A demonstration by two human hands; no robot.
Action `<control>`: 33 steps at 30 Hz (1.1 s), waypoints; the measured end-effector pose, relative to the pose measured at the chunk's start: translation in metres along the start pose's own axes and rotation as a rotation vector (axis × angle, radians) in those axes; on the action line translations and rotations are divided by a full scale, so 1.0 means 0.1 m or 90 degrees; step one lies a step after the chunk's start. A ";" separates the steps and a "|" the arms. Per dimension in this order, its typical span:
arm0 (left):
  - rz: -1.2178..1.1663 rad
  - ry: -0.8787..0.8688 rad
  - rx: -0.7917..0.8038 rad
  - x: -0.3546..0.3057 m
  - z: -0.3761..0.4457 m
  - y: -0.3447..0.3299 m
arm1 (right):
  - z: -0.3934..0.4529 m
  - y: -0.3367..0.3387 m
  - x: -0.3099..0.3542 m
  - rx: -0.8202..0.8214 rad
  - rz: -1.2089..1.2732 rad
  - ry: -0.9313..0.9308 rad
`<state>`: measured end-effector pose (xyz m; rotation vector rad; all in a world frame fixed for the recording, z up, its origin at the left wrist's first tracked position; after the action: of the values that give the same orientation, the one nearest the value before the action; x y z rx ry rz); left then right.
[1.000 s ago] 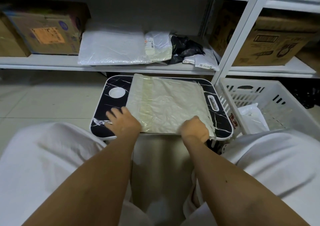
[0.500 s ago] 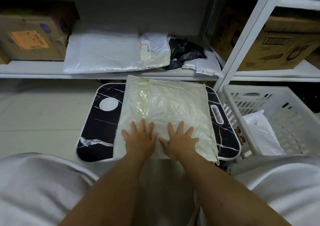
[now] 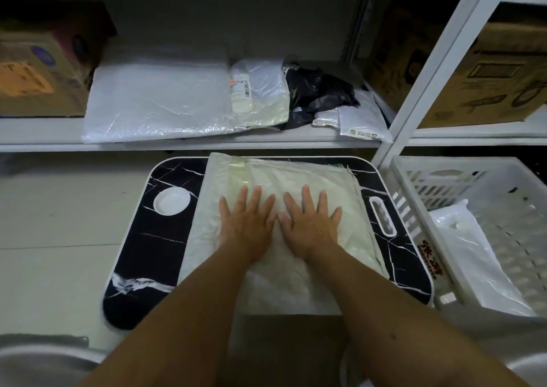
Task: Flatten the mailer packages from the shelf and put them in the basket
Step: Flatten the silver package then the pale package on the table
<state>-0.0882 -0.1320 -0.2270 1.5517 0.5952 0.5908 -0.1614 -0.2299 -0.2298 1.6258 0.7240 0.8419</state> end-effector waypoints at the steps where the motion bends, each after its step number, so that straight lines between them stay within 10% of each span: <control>1: -0.005 0.003 0.010 -0.01 0.02 -0.04 | 0.01 -0.06 -0.03 0.009 0.001 -0.005; 27: -0.140 0.321 -0.011 0.84 -0.02 -0.09 | 0.05 0.06 -0.58 0.006 0.057 -0.145; 33: -0.543 0.599 0.025 1.45 -0.37 -0.25 | -0.29 0.49 -1.39 -0.113 0.159 -0.405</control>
<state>-0.0084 -0.0047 -0.2467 0.8291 1.8584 0.6038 -0.2615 -0.3373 -0.1993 1.7073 0.0005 0.4899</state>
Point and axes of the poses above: each hand's wrist, its own z-axis towards the middle knuckle, its own y-axis out of the back of the hand, x = y × z, the point moved 10 cm from there along z, towards the middle knuckle, and after that the axes turned 3 degrees about -x, right-handed, at the moved point
